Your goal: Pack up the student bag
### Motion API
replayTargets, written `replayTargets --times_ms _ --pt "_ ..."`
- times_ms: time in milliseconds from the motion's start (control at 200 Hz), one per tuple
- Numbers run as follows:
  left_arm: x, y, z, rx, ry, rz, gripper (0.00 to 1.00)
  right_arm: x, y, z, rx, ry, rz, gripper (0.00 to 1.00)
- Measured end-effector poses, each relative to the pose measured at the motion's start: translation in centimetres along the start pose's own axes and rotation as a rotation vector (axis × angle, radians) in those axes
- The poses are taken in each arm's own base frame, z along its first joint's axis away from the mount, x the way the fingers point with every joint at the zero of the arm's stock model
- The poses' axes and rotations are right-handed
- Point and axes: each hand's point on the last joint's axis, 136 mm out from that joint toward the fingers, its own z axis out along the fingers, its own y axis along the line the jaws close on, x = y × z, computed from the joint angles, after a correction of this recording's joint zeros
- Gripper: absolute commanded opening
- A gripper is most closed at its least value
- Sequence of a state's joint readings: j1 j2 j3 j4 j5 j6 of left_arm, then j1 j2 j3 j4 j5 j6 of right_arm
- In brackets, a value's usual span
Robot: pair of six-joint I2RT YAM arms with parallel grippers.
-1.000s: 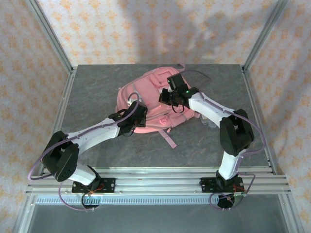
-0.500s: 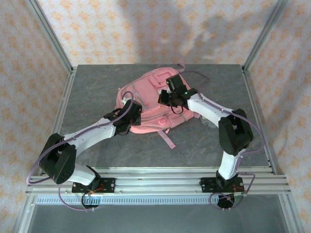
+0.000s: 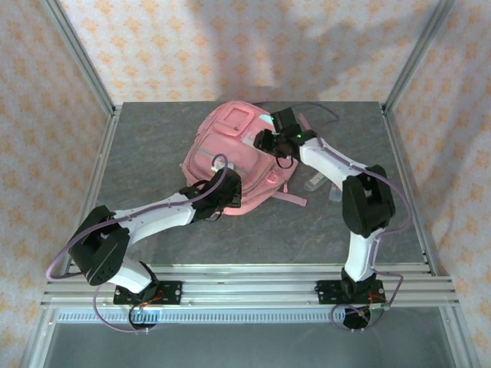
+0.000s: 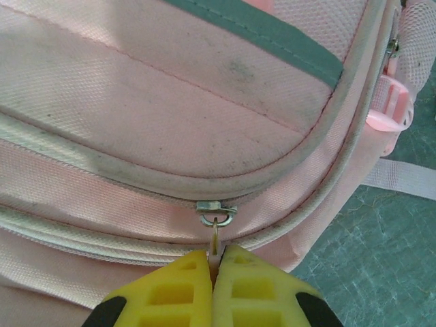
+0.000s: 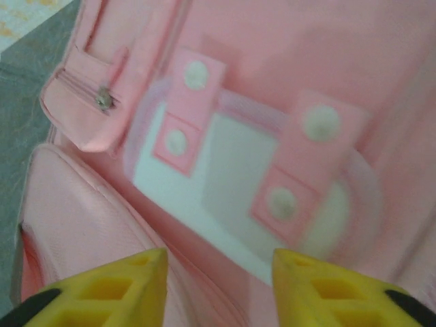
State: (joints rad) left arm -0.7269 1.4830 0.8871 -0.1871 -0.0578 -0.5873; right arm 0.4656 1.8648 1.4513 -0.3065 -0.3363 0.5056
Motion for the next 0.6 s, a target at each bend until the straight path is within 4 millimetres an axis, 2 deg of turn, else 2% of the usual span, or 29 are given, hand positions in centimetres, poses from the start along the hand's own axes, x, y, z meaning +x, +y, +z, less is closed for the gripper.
replayTargets --times_ms 90,160,305,435,506,566,601 --pt "0.2 0.1 0.3 -0.007 0.008 -0.006 0.0 2.3 -1.2 -1.1 -0.016 0.031 0.039 0.48" --pt "0.5 0.3 0.6 -0.015 0.018 -0.006 0.0 4.0 -1.0 -1.6 -0.046 0.059 0.06 0.48" --pt "0.8 0.4 0.8 -0.023 0.026 -0.006 0.0 6.9 1.3 -1.5 -0.119 0.112 0.065 0.48" --pt "0.7 0.4 0.8 -0.025 0.024 -0.008 0.0 8.3 3.6 -1.4 -0.177 0.135 0.056 0.46" --pt "0.7 0.5 0.8 -0.031 0.023 -0.009 0.0 8.6 3.6 -0.9 -0.179 0.143 0.064 0.34" --pt "0.7 0.7 0.8 -0.04 0.02 -0.008 0.0 8.9 3.2 -0.3 -0.165 0.155 0.081 0.12" --pt "0.7 0.9 0.8 -0.049 0.017 -0.007 0.0 9.1 2.8 0.2 -0.153 0.163 0.087 0.03"
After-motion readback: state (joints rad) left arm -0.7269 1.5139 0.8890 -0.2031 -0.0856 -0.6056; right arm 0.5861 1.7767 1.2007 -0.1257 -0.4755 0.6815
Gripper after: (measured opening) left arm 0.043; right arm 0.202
